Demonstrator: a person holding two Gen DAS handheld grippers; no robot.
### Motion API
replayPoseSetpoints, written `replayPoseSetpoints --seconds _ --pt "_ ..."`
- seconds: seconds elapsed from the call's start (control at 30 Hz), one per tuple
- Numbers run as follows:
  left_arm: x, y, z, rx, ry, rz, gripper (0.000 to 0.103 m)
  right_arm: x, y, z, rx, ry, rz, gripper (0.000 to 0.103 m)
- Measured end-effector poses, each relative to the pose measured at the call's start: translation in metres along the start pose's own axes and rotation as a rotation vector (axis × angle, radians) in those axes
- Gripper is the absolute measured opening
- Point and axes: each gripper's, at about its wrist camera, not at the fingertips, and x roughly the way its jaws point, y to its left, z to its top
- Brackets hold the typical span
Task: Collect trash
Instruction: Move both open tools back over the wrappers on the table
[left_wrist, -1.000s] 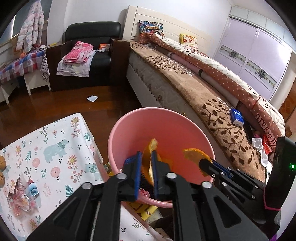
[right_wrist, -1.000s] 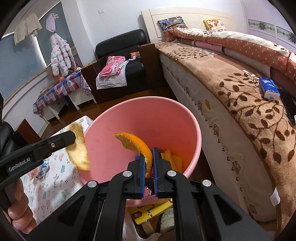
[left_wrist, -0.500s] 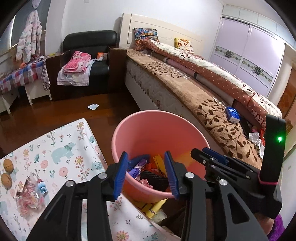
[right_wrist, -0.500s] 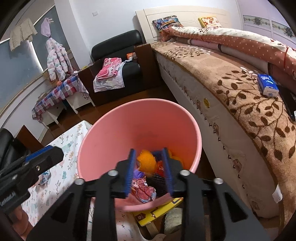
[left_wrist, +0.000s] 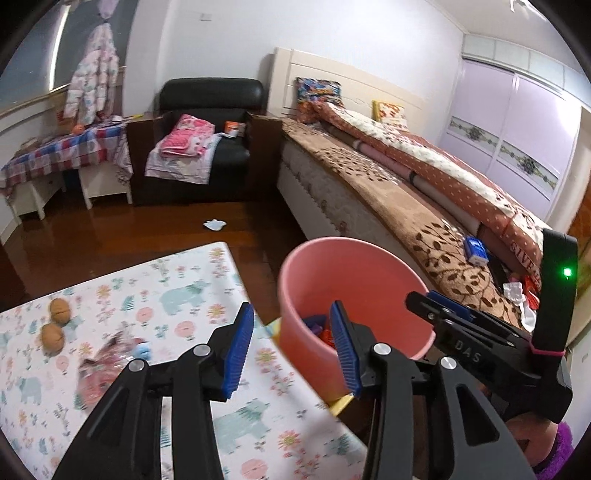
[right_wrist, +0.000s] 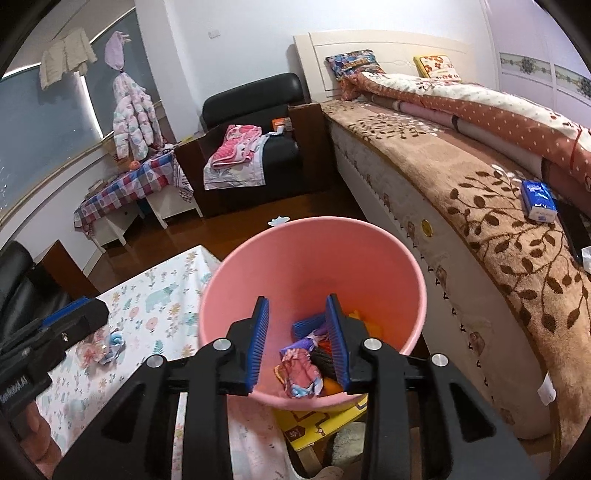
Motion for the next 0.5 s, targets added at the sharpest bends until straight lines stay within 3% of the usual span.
replayPoseSetpoints --seconds 0.3,0.5 --pt "-0.043 0.051 -0.017 -0.085 -0.041 0.079 0.042 -0.022 0.032 -0.008 -0.065 -0.016 0.022 0.032" --pt "-0.075 0.096 -0.036 -0.127 -0.062 0.177 0.042 -0.028 0.046 -0.017 -0.086 -0.008 0.062 0.032"
